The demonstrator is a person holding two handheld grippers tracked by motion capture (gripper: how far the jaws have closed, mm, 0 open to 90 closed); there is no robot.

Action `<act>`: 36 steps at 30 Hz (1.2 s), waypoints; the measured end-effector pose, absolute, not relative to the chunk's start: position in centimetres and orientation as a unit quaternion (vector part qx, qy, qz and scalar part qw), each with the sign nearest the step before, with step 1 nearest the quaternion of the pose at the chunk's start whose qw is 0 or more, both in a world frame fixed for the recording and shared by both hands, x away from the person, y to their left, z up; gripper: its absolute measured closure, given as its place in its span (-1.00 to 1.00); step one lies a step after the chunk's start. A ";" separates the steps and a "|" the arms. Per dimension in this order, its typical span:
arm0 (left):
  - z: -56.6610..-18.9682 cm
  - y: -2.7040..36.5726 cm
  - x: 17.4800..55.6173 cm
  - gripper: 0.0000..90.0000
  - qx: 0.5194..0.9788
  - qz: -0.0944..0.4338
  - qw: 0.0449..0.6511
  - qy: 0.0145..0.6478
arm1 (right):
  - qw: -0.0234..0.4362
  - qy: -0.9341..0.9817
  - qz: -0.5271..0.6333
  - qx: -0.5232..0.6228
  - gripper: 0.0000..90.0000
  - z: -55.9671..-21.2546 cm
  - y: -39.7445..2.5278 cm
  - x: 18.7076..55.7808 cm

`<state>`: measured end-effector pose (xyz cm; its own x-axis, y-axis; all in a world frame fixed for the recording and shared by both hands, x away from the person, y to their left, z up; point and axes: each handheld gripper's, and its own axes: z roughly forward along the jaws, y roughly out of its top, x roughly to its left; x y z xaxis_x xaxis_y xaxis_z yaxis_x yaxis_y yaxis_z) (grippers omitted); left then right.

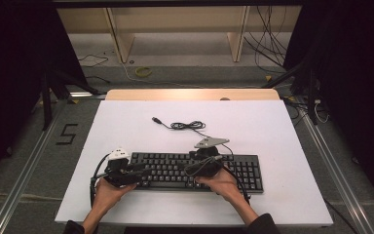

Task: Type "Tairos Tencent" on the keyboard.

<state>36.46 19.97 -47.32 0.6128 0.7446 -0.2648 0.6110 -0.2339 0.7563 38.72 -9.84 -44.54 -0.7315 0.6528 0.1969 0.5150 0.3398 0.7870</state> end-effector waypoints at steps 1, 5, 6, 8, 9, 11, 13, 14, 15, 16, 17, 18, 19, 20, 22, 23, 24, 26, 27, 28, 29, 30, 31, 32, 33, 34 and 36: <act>-47.3 20.0 36.5 0.33 0.783 0.078 0.440 0.433 | 0.076 0.814 0.450 0.359 -0.15 -44.4 -9.8 38.7; -47.4 19.8 36.6 0.46 0.789 0.080 0.431 0.431 | 0.075 0.815 0.452 0.355 -0.19 -44.2 -9.8 38.6; -47.4 19.7 36.6 0.49 0.790 0.079 0.429 0.431 | 0.075 0.815 0.452 0.355 -0.19 -44.2 -9.7 38.5; -47.4 19.7 36.6 0.55 0.792 0.079 0.427 0.429 | 0.075 0.815 0.452 0.354 -0.20 -44.2 -9.7 38.5; -47.4 19.6 36.6 0.57 0.793 0.080 0.425 0.429 | 0.075 0.815 0.453 0.354 -0.20 -44.2 -9.7 38.5; -47.4 19.5 36.7 0.62 0.794 0.080 0.425 0.429 | 0.076 0.815 0.453 0.353 -0.20 -44.1 -9.7 38.5; -47.4 19.4 36.7 0.68 0.797 0.081 0.419 0.426 | 0.076 0.815 0.453 0.353 -0.21 -44.1 -9.7 38.4; -47.4 19.4 36.7 0.71 0.797 0.082 0.420 0.427 | 0.077 0.815 0.453 0.352 -0.21 -44.1 -9.7 38.4; -47.4 19.3 36.7 0.73 0.797 0.083 0.421 0.425 | 0.077 0.815 0.453 0.352 -0.21 -44.1 -9.6 38.4; -47.4 19.3 36.7 0.76 0.798 0.084 0.421 0.424 | 0.077 0.816 0.453 0.352 -0.21 -44.1 -9.6 38.4; -47.4 19.3 36.7 0.79 0.799 0.085 0.419 0.423 | 0.077 0.816 0.452 0.352 -0.21 -44.2 -9.6 38.4; -47.4 19.3 36.7 0.82 0.800 0.086 0.418 0.422 | 0.077 0.816 0.452 0.352 -0.21 -44.2 -9.6 38.4; -47.4 19.3 36.8 0.85 0.802 0.086 0.416 0.420 | 0.077 0.816 0.451 0.352 -0.21 -44.2 -9.6 38.4; -47.4 19.2 36.8 0.88 0.802 0.086 0.415 0.420 | 0.078 0.816 0.451 0.352 -0.21 -44.2 -9.6 38.4; -47.5 19.1 36.8 0.93 0.804 0.089 0.414 0.419 | 0.078 0.817 0.450 0.353 -0.21 -44.2 -9.5 38.4; -47.5 19.0 36.8 0.96 0.804 0.090 0.412 0.419 | 0.078 0.817 0.450 0.353 -0.21 -44.2 -9.5 38.4; -47.5 19.0 36.9 0.98 0.806 0.090 0.410 0.417 | 0.078 0.817 0.450 0.353 -0.21 -44.2 -9.6 38.4; -47.6 18.9 36.9 0.98 0.807 0.091 0.409 0.416 | 0.077 0.816 0.451 0.353 -0.21 -44.2 -9.6 38.4; -47.6 18.9 36.9 0.98 0.808 0.092 0.406 0.417 | 0.078 0.816 0.451 0.353 -0.21 -44.2 -9.6 38.4; -47.6 18.9 37.0 0.98 0.809 0.092 0.404 0.416 | 0.078 0.816 0.451 0.353 -0.21 -44.2 -9.6 38.4; -47.6 18.8 37.0 0.98 0.809 0.092 0.404 0.418 | 0.078 0.816 0.451 0.353 -0.21 -44.2 -9.6 38.4; -47.6 18.8 37.0 0.99 0.809 0.093 0.403 0.417 | 0.078 0.816 0.450 0.353 -0.22 -44.2 -9.6 38.4; -47.7 18.8 37.1 0.98 0.809 0.095 0.402 0.418 | 0.078 0.816 0.450 0.353 -0.22 -44.2 -9.5 38.4; -47.7 18.8 37.1 0.99 0.810 0.095 0.401 0.419 | 0.078 0.817 0.450 0.353 -0.22 -44.2 -9.5 38.4; -47.7 18.8 37.1 0.99 0.810 0.095 0.399 0.419 | 0.078 0.817 0.450 0.353 -0.22 -44.2 -9.5 38.4; -47.7 18.8 37.1 0.99 0.810 0.095 0.398 0.420 | 0.078 0.817 0.450 0.353 -0.22 -44.2 -9.5 38.4; -47.8 18.8 37.2 0.99 0.811 0.093 0.395 0.422 | 0.079 0.817 0.450 0.353 -0.22 -44.2 -9.5 38.4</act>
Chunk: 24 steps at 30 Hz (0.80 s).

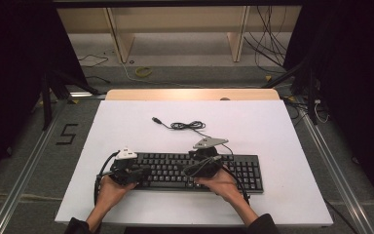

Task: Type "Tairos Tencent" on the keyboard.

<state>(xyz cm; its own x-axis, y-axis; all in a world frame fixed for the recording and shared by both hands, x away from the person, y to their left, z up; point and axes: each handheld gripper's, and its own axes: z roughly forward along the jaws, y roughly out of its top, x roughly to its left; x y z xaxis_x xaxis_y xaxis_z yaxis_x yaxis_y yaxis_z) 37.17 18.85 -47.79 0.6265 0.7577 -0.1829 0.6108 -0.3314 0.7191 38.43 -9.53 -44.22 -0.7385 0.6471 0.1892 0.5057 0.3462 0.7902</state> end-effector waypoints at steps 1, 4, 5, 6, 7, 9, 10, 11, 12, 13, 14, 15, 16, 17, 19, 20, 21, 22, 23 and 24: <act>-47.8 18.9 37.2 0.99 0.811 0.094 0.394 0.421 | 0.078 0.817 0.450 0.353 -0.22 -44.2 -9.5 38.4; -47.9 18.9 37.3 0.99 0.810 0.091 0.396 0.423 | 0.078 0.817 0.449 0.353 -0.22 -44.2 -9.5 38.4; -48.0 18.8 37.3 0.99 0.814 0.091 0.389 0.422 | 0.078 0.817 0.449 0.353 -0.22 -44.2 -9.5 38.4; -48.1 18.8 37.3 0.99 0.814 0.091 0.390 0.420 | 0.078 0.817 0.449 0.353 -0.22 -44.2 -9.5 38.4; -48.1 18.9 37.4 0.99 0.814 0.089 0.390 0.421 | 0.078 0.817 0.449 0.353 -0.22 -44.3 -9.5 38.4; -48.1 18.9 37.4 0.99 0.815 0.086 0.390 0.421 | 0.077 0.817 0.448 0.354 -0.22 -44.3 -9.5 38.4; -48.1 18.9 37.4 0.99 0.813 0.084 0.392 0.422 | 0.077 0.818 0.447 0.354 -0.22 -44.3 -9.5 38.4; -48.1 18.9 37.4 0.99 0.813 0.084 0.392 0.422 | 0.078 0.818 0.447 0.355 -0.22 -44.3 -9.5 38.4; -48.1 18.9 37.4 0.99 0.813 0.084 0.392 0.422 | 0.078 0.817 0.448 0.354 -0.23 -44.3 -9.5 38.4; -48.1 18.9 37.4 0.99 0.813 0.086 0.391 0.422 | 0.078 0.817 0.448 0.354 -0.23 -44.3 -9.5 38.5; -48.0 18.9 37.4 0.99 0.812 0.087 0.393 0.423 | 0.078 0.817 0.447 0.355 -0.23 -44.3 -9.5 38.4; -47.9 18.9 37.3 0.99 0.810 0.087 0.395 0.424 | 0.078 0.817 0.447 0.355 -0.23 -44.3 -9.5 38.5; -47.8 19.0 37.3 0.98 0.809 0.088 0.398 0.423 | 0.078 0.817 0.447 0.355 -0.23 -44.3 -9.5 38.5; -47.7 19.0 37.2 0.94 0.807 0.086 0.400 0.426 | 0.079 0.817 0.448 0.355 -0.23 -44.3 -9.5 38.5; -47.6 19.0 37.1 0.85 0.806 0.087 0.402 0.426 | 0.079 0.817 0.447 0.355 -0.23 -44.3 -9.5 38.5; -47.5 19.1 37.0 0.83 0.805 0.086 0.404 0.426 | 0.080 0.817 0.447 0.354 -0.23 -44.3 -9.5 38.5; -47.4 19.1 36.9 0.79 0.802 0.088 0.408 0.427 | 0.079 0.817 0.447 0.355 -0.22 -44.3 -9.5 38.5; -47.3 19.2 36.8 0.74 0.800 0.087 0.412 0.428 | 0.080 0.817 0.447 0.354 -0.22 -44.3 -9.5 38.5; -47.1 19.3 36.8 0.69 0.799 0.087 0.416 0.425 | 0.080 0.817 0.447 0.355 -0.23 -44.3 -9.5 38.5; -47.0 19.4 36.7 0.65 0.798 0.087 0.418 0.425 | 0.079 0.817 0.447 0.356 -0.23 -44.3 -9.5 38.4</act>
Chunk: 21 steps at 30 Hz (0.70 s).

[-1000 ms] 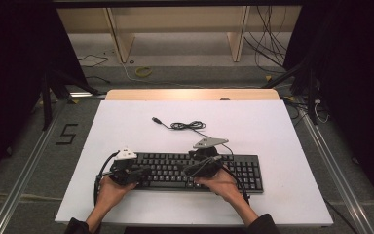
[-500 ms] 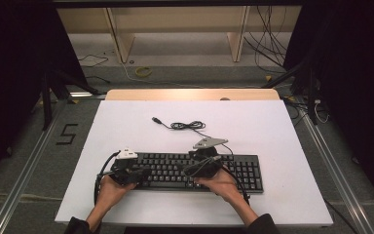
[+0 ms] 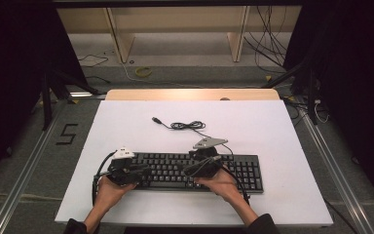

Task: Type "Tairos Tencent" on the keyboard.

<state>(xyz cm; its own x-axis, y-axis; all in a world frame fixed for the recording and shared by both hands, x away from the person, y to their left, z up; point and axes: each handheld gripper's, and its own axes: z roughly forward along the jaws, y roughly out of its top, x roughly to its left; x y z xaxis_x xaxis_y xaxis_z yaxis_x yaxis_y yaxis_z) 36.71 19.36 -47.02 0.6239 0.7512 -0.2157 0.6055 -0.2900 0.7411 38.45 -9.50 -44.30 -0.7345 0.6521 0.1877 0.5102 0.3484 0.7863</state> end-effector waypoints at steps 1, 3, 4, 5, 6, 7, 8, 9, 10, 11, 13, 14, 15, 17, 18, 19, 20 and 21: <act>-46.9 19.5 36.7 0.61 0.796 0.087 0.421 0.426 | 0.080 0.817 0.447 0.354 -0.23 -44.3 -9.5 38.5; -46.8 19.7 36.6 0.54 0.794 0.085 0.424 0.427 | 0.080 0.818 0.447 0.353 -0.22 -44.3 -9.4 38.4; -46.7 19.8 36.5 0.49 0.792 0.084 0.426 0.429 | 0.081 0.819 0.447 0.352 -0.22 -44.4 -9.4 38.4; -46.6 19.9 36.4 0.43 0.791 0.084 0.427 0.430 | 0.081 0.819 0.446 0.352 -0.23 -44.4 -9.4 38.4; -46.5 20.0 36.3 0.37 0.789 0.083 0.429 0.432 | 0.080 0.819 0.447 0.352 -0.22 -44.4 -9.4 38.5; -46.3 20.2 36.3 0.30 0.785 0.084 0.433 0.434 | 0.080 0.819 0.447 0.352 -0.22 -44.4 -9.4 38.5; -46.2 20.4 36.2 0.23 0.784 0.084 0.437 0.434 | 0.080 0.818 0.447 0.352 -0.23 -44.4 -9.4 38.5; -46.1 20.5 36.2 0.17 0.781 0.083 0.439 0.435 | 0.080 0.818 0.448 0.352 -0.22 -44.4 -9.4 38.5; -46.1 20.6 36.1 0.11 0.781 0.084 0.439 0.437 | 0.080 0.818 0.448 0.352 -0.22 -44.4 -9.4 38.5; -46.1 20.6 36.1 0.05 0.781 0.083 0.438 0.438 | 0.080 0.818 0.448 0.352 -0.23 -44.4 -9.4 38.5; -46.2 20.7 36.2 -0.03 0.781 0.079 0.434 0.441 | 0.080 0.819 0.447 0.351 -0.22 -44.4 -9.4 38.5; -46.3 20.7 36.2 -0.06 0.781 0.079 0.433 0.442 | 0.080 0.819 0.447 0.352 -0.22 -44.4 -9.4 38.5; -46.3 20.7 36.2 -0.08 0.780 0.078 0.433 0.444 | 0.079 0.819 0.447 0.352 -0.22 -44.4 -9.3 38.4; -46.3 20.6 36.1 -0.12 0.781 0.077 0.432 0.444 | 0.078 0.819 0.447 0.352 -0.23 -44.4 -9.3 38.4; -46.3 20.7 36.1 -0.12 0.782 0.078 0.431 0.443 | 0.079 0.820 0.446 0.351 -0.22 -44.5 -9.3 38.4; -46.3 20.7 36.1 -0.13 0.782 0.078 0.431 0.443 | 0.078 0.820 0.445 0.351 -0.23 -44.5 -9.2 38.4; -46.2 20.7 36.0 -0.13 0.782 0.079 0.431 0.443 | 0.078 0.821 0.444 0.351 -0.23 -44.5 -9.2 38.4; -46.2 20.8 36.0 -0.13 0.781 0.078 0.432 0.444 | 0.077 0.821 0.444 0.351 -0.22 -44.6 -9.2 38.4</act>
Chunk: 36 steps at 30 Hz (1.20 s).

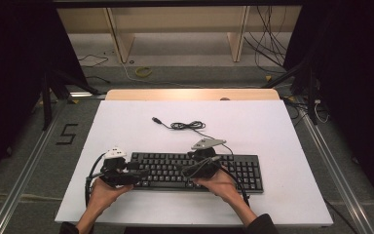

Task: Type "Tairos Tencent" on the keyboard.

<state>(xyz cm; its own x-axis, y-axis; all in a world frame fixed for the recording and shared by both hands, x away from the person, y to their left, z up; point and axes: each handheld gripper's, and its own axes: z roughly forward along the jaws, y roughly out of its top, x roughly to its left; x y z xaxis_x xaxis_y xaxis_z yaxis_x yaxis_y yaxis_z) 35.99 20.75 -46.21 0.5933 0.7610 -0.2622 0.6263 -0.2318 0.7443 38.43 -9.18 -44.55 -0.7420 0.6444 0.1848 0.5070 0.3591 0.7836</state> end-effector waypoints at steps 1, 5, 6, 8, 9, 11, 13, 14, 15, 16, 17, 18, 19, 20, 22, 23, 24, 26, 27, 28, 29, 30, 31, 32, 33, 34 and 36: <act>-46.2 20.8 36.0 -0.12 0.781 0.079 0.431 0.444 | 0.077 0.821 0.444 0.351 -0.22 -44.6 -9.2 38.4; -46.2 21.0 35.7 0.03 0.782 0.073 0.430 0.445 | 0.076 0.820 0.445 0.351 -0.22 -44.6 -9.1 38.4; -46.2 21.0 35.7 0.07 0.784 0.074 0.428 0.444 | 0.077 0.821 0.445 0.350 -0.22 -44.6 -9.1 38.4; -46.1 21.1 35.6 0.17 0.784 0.076 0.427 0.444 | 0.077 0.821 0.443 0.351 -0.21 -44.6 -9.0 38.4; -46.1 21.2 35.5 0.23 0.786 0.077 0.424 0.443 | 0.077 0.821 0.443 0.351 -0.21 -44.6 -9.0 38.5; -46.2 21.2 35.4 0.34 0.786 0.076 0.422 0.445 | 0.077 0.821 0.443 0.351 -0.20 -44.6 -9.0 38.5; -46.2 21.3 35.3 0.47 0.789 0.075 0.420 0.442 | 0.078 0.822 0.442 0.349 -0.18 -44.6 -8.9 38.5; -46.3 21.3 35.3 0.52 0.789 0.076 0.419 0.442 | 0.078 0.822 0.443 0.349 -0.18 -44.6 -8.9 38.5; -46.2 21.3 35.2 0.58 0.793 0.077 0.414 0.440 | 0.077 0.822 0.443 0.350 -0.16 -44.6 -8.8 38.5; -46.2 21.3 35.1 0.62 0.793 0.079 0.412 0.441 | 0.076 0.822 0.444 0.350 -0.15 -44.6 -8.8 38.5; -46.3 21.3 35.1 0.67 0.794 0.080 0.411 0.441 | 0.076 0.822 0.444 0.347 -0.13 -44.6 -8.7 38.6; -46.3 21.3 35.1 0.73 0.796 0.082 0.408 0.440 | 0.076 0.822 0.445 0.346 -0.11 -44.6 -8.7 38.6; -46.3 21.4 35.1 0.77 0.799 0.081 0.403 0.439 | 0.075 0.823 0.444 0.346 -0.08 -44.5 -8.6 38.6; -46.4 21.4 35.1 0.81 0.799 0.081 0.401 0.440 | 0.074 0.823 0.444 0.346 -0.06 -44.5 -8.5 38.6; -46.6 21.4 35.2 0.88 0.801 0.082 0.394 0.444 | 0.073 0.824 0.444 0.344 0.01 -44.5 -8.3 38.6; -46.7 21.5 35.2 0.91 0.802 0.080 0.391 0.445 | 0.072 0.824 0.444 0.343 0.05 -44.4 -8.2 38.6; -46.8 21.6 35.3 0.94 0.803 0.079 0.389 0.445 | 0.072 0.825 0.445 0.341 0.09 -44.4 -8.1 38.6; -46.9 21.7 35.3 0.98 0.803 0.079 0.386 0.447 | 0.071 0.826 0.443 0.340 0.20 -44.4 -7.8 38.6; -46.9 21.7 35.4 0.98 0.803 0.078 0.385 0.448 | 0.071 0.827 0.443 0.339 0.25 -44.4 -7.7 38.7; -47.0 21.7 35.4 0.98 0.803 0.077 0.383 0.450 | 0.073 0.828 0.443 0.336 0.31 -44.4 -7.5 38.7; -47.0 21.8 35.4 0.98 0.805 0.076 0.380 0.450 | 0.072 0.828 0.441 0.339 0.37 -44.5 -7.4 38.7; -47.1 21.7 35.4 0.98 0.805 0.076 0.379 0.451 | 0.071 0.828 0.441 0.339 0.43 -44.5 -7.2 38.8; -47.1 21.7 35.4 0.98 0.805 0.075 0.378 0.451 | 0.071 0.830 0.439 0.337 0.48 -44.5 -7.0 38.8; -47.1 21.7 35.5 0.99 0.805 0.075 0.377 0.451 | 0.070 0.831 0.438 0.336 0.53 -44.6 -6.8 38.9; -47.2 21.7 35.5 0.99 0.806 0.075 0.376 0.452 | 0.069 0.832 0.437 0.335 0.58 -44.7 -6.6 39.0; -47.2 21.7 35.5 0.99 0.807 0.074 0.374 0.452 | 0.069 0.833 0.435 0.334 0.62 -44.7 -6.4 39.0; -47.2 21.7 35.5 0.99 0.807 0.073 0.372 0.452 | 0.066 0.836 0.432 0.333 0.70 -44.8 -6.0 39.2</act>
